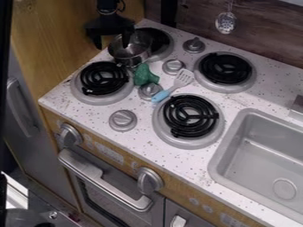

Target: Place the silver pan on the bottom right burner

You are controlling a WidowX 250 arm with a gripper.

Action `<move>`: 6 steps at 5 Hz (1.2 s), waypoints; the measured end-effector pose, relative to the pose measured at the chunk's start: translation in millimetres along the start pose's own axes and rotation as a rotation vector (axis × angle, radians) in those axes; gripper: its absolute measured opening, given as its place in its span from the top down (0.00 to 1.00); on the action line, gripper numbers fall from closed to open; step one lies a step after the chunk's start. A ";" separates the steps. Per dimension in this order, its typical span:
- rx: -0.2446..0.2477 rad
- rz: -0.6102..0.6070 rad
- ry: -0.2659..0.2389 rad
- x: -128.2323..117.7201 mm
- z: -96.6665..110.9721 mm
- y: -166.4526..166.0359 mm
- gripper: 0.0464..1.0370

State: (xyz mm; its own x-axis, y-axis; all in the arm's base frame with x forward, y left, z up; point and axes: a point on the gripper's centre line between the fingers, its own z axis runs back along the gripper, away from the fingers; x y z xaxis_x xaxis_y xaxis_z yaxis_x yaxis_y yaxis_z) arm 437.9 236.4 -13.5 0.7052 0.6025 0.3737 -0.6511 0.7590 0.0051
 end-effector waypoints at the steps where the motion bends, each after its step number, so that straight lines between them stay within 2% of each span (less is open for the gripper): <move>1: 0.014 -0.008 0.069 -22.0 -23.8 1.8 0.04; 2: 0.001 0.017 0.093 -20.3 -26.0 -2.7 0.04; 3: -0.033 0.046 0.111 -15.4 -29.4 -9.7 0.09; 5: -0.038 0.023 0.090 -15.5 -33.5 -14.9 0.65; 6: -0.029 0.005 0.093 -21.1 -35.4 -14.4 0.87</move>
State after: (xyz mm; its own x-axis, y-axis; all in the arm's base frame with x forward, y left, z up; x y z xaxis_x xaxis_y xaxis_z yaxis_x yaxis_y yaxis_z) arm 442.3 221.4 -54.2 0.7259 0.6256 0.2859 -0.6473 0.7619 -0.0235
